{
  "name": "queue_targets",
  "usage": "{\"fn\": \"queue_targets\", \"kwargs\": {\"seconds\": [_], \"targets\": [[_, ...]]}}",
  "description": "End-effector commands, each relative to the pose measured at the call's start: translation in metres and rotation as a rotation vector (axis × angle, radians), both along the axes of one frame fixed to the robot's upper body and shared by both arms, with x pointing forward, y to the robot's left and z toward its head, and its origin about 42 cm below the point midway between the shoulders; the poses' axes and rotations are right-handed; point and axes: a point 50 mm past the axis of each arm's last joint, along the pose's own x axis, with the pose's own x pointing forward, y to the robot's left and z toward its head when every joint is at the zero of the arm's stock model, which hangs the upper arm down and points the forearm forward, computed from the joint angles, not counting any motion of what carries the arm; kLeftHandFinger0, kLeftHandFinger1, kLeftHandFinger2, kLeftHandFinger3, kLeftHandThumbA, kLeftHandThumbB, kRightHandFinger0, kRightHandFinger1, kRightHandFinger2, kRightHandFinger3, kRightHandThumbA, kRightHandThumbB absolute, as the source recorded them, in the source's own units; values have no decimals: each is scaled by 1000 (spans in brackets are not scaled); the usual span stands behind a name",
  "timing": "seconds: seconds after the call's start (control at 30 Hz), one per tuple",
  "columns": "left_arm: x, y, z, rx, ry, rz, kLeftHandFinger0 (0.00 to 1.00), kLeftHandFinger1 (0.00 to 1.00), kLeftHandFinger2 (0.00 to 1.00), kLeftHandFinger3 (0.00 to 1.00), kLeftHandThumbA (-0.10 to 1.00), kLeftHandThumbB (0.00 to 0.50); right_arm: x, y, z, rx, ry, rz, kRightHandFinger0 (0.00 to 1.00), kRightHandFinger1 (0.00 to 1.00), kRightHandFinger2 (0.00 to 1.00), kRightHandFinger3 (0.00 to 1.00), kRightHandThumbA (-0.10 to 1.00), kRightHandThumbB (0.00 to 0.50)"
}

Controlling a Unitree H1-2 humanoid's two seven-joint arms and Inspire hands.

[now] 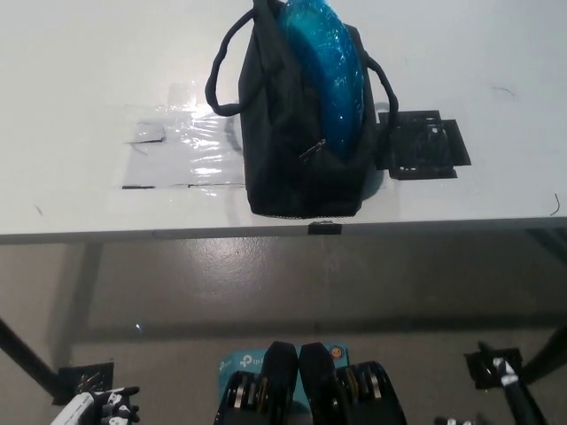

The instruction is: The robot uses its right hand to pick up a stack of plates kept in the middle of the desk and put it inside a bag kept next to it

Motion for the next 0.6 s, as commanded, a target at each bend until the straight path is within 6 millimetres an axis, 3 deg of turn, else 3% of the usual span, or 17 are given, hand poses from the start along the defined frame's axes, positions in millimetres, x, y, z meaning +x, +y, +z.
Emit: {"fn": "queue_targets", "kwargs": {"seconds": [0.0,0.07,0.1,0.2,0.27,0.33,0.4,0.43,0.57], "targets": [[15,12,22,16,-75,-15,798,790,851,918,-100,167,-22,-37,-16,283,-342,-211,535,659,703,1000,918,175],[15,12,22,16,-80,-19,794,784,844,914,-100,160,-23,-41,-19,282,-340,-218,461,527,558,981,916,194],[14,12,21,10,-81,-22,787,778,836,899,-100,164,-29,-42,-20,297,-324,-238,438,487,504,953,904,249],[13,13,19,35,-74,-26,785,797,863,901,-100,162,-34,-45,-25,301,-299,-277,358,382,399,851,916,279],[12,13,17,34,-62,-15,791,791,853,901,-100,157,-34,-46,-25,328,-300,-306,302,297,337,782,903,254],[13,13,17,34,-63,-15,790,788,849,901,-100,158,-34,-46,-25,334,-302,-314,293,286,328,772,905,252],[13,13,17,37,-57,-14,796,791,840,920,-100,163,-33,-47,-26,383,-323,-338,217,207,280,709,886,264],[13,14,16,34,-53,-11,778,787,835,917,-100,153,-33,-47,-25,392,-312,-346,210,203,276,719,905,314],[14,15,16,38,-60,-23,766,783,829,911,-100,161,-34,-46,-24,387,-312,-344,227,268,352,770,907,277]]}}
